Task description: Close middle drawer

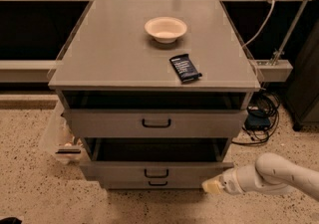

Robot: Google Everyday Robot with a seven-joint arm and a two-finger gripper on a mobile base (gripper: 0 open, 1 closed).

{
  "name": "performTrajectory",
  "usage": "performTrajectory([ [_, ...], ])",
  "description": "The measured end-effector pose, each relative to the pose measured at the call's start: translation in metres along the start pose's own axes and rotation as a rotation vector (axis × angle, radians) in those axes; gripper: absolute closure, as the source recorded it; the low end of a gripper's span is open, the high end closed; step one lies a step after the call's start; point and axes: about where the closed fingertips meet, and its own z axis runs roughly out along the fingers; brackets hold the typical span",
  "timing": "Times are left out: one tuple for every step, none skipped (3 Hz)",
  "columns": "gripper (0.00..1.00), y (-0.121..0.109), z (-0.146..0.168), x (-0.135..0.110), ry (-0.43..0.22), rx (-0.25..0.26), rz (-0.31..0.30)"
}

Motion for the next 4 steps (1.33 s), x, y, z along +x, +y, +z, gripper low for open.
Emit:
performTrajectory([
  [1.0, -0.023, 0.017, -0.042, -0.097, 0.083, -0.044],
  [1.0, -0.027, 0.018, -0.052, -0.122, 0.102, -0.052],
  [1.0, -0.039, 0.019, -0.078, -0.185, 0.149, -0.061],
  [1.0, -0.051, 0.018, -0.097, -0.239, 0.185, -0.063],
])
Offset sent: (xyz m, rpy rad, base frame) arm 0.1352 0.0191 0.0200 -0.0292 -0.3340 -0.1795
